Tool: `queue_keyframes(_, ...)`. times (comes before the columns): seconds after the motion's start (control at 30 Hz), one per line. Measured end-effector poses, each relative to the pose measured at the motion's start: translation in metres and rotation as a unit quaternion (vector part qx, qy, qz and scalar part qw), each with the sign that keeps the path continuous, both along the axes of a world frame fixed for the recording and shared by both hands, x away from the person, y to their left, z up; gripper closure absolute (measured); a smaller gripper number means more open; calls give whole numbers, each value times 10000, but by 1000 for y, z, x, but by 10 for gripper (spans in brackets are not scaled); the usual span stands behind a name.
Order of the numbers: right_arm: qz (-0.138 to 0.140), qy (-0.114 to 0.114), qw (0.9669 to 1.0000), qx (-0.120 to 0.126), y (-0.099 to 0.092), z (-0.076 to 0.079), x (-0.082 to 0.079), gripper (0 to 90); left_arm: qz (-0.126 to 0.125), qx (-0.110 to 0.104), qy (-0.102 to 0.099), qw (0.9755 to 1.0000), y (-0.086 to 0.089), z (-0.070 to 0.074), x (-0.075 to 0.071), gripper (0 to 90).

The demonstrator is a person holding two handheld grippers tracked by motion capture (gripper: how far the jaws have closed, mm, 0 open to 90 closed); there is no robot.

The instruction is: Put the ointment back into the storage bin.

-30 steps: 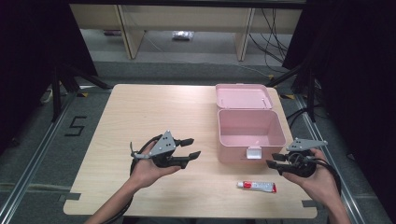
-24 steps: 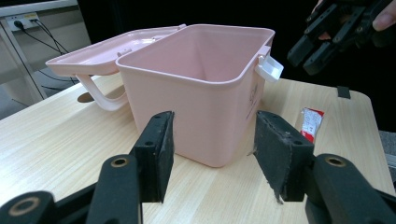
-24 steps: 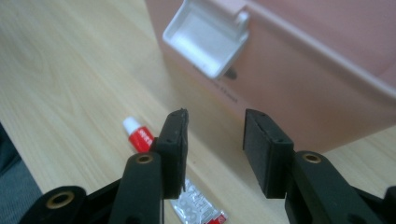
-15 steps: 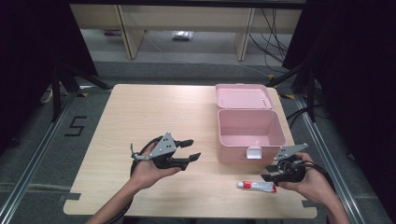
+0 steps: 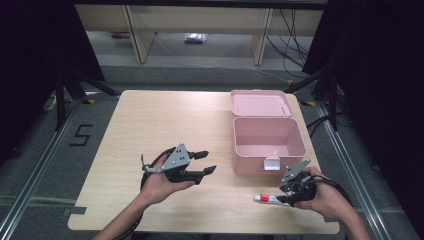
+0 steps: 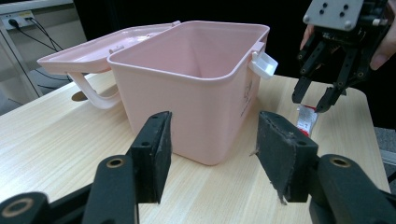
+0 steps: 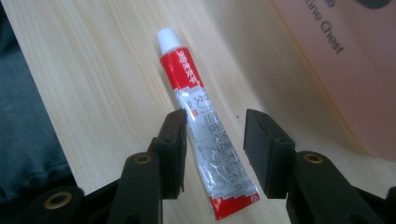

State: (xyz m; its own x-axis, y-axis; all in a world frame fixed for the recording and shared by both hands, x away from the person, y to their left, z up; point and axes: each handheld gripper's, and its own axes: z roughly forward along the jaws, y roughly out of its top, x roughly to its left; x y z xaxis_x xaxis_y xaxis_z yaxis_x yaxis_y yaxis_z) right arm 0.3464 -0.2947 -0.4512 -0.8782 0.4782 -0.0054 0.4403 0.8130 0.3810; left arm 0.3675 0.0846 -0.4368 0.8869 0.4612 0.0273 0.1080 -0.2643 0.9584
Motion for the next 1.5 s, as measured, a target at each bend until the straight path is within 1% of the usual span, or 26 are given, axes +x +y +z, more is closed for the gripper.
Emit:
queue_keyframes(0.03,248,-135,9996,-76,1,-1,3,610,-9,7,-14,10000,0,0,0,450)
queue_keyframes(0.1,45,54,9996,-271,5,-1,-2,612,9,-13,10,10000,-1,0,-1,449)
queue_keyframes(0.13,407,-108,9986,-315,5,-3,2,613,6,-8,2,10000,-1,0,-1,449)
queue_keyframes(0.17,297,6,9989,-372,7,-3,0,615,-17,15,-26,10000,-1,0,-1,448)
queue_keyframes(0.27,454,27,9968,-652,11,-5,0,621,-17,23,-23,10000,-1,-1,0,447)
queue_keyframes(0.3,777,-101,9946,-675,12,-6,5,622,-24,43,-19,10000,-2,-1,-1,448)
queue_keyframes(0.33,578,58,9956,-740,14,-7,1,622,-32,20,-25,10000,-2,-2,0,447)
queue_keyframes(0.37,756,-20,9941,-783,15,-7,4,622,-62,-17,-26,10000,-2,-2,0,447)
queue_keyframes(0.43,750,30,9932,-893,18,-8,3,622,-22,47,-23,10000,-2,-1,-1,448)
queue_keyframes(0.47,836,-17,9927,-872,18,-9,5,622,-33,17,-29,10000,-3,-1,-1,447)
queue_keyframes(0.5,763,50,9927,-932,19,-9,4,622,-25,51,-20,10000,-3,-1,-1,448)
queue_keyframes(0.57,892,39,9916,-935,20,-10,6,623,-29,56,-25,10000,-3,-1,-1,448)
queue_keyframes(0.6,842,63,9917,-967,20,-10,5,624,-33,53,-22,10000,-3,-1,-1,448)
queue_keyframes(0.7,903,45,9907,-1015,23,-10,7,626,-38,60,-34,10000,-4,-1,-1,448)
queue_keyframes(0.8,1106,6,9876,-1114,26,-11,10,627,-51,55,-34,10000,-5,0,-1,448)
queue_keyframes(0.83,1020,63,9882,-1139,27,-11,8,628,-56,52,-30,10000,-5,0,-1,448)
queue_keyframes(0.9,1079,23,9859,-1282,30,-13,9,632,-62,41,-21,10000,-5,0,-1,448)
queue_keyframes(1.03,1145,93,9848,-1307,32,-16,11,638,-59,63,-20,10000,-5,-1,0,447)
queue_keyframes(1.07,1255,78,9833,-1317,33,-17,12,639,-60,62,-19,10000,-5,-1,0,448)
queue_keyframes(1.1,1196,91,9837,-1342,34,-17,11,641,-62,56,-21,10000,-5,-1,0,447)
queue_keyframes(1.13,1328,83,9823,-1322,34,-18,13,642,-63,49,-22,10000,-5,0,-1,448)
queue_keyframes(1.17,1223,144,9833,-1340,35,-18,12,644,-65,54,-25,10000,-5,0,-1,448)
queue_keyframes(1.3,1276,166,9822,-1365,36,-19,14,654,-65,49,-28,10000,-5,0,-1,448)
queue_keyframes(1.33,1190,252,9830,-1376,37,-18,14,657,-63,50,-30,10000,-5,0,-1,448)
queue_keyframes(1.37,1281,184,9821,-1366,36,-20,15,659,-63,51,-26,10000,-5,0,-1,448)
queue_keyframes(1.5,1314,252,9816,-1363,37,-21,16,662,-65,73,-15,10000,-4,0,0,448)
